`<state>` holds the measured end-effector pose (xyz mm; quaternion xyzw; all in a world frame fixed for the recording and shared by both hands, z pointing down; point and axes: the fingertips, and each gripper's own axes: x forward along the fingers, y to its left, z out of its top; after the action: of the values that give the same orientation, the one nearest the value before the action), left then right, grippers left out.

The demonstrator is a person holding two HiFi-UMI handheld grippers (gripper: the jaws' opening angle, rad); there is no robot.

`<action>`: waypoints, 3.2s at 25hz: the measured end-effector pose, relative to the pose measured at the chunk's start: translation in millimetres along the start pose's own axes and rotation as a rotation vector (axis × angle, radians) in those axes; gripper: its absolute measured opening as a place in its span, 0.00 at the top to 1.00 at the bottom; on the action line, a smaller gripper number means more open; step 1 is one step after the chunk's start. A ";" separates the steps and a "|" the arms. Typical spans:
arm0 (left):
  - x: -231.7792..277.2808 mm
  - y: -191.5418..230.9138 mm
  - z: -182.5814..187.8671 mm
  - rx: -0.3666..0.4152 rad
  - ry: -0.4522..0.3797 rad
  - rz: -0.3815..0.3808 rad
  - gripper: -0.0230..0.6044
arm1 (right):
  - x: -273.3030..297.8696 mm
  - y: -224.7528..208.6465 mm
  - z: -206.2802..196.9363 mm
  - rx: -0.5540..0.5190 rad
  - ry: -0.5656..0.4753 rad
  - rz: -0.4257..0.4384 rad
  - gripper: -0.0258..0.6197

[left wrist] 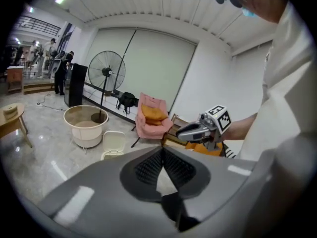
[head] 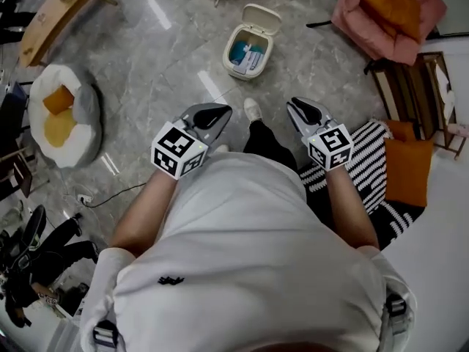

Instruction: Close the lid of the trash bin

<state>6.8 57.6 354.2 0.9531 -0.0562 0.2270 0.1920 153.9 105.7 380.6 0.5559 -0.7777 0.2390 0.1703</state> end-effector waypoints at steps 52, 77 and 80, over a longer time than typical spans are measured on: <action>99.1 94.0 33.1 -0.344 -0.006 0.376 0.87 | 380.9 -318.6 -34.4 -0.204 0.449 0.281 0.80; 89.8 68.0 13.9 -0.374 -0.031 0.375 0.87 | 358.7 -244.7 -75.7 -0.254 0.486 0.384 0.80; 87.8 63.3 6.7 -0.382 -0.021 0.380 0.87 | 357.3 -238.1 -82.1 -0.260 0.493 0.393 0.80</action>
<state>75.4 -5.0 410.2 0.8742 -0.2781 0.2344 0.3219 263.4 -191.8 681.6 0.2946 -0.8293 0.2934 0.3733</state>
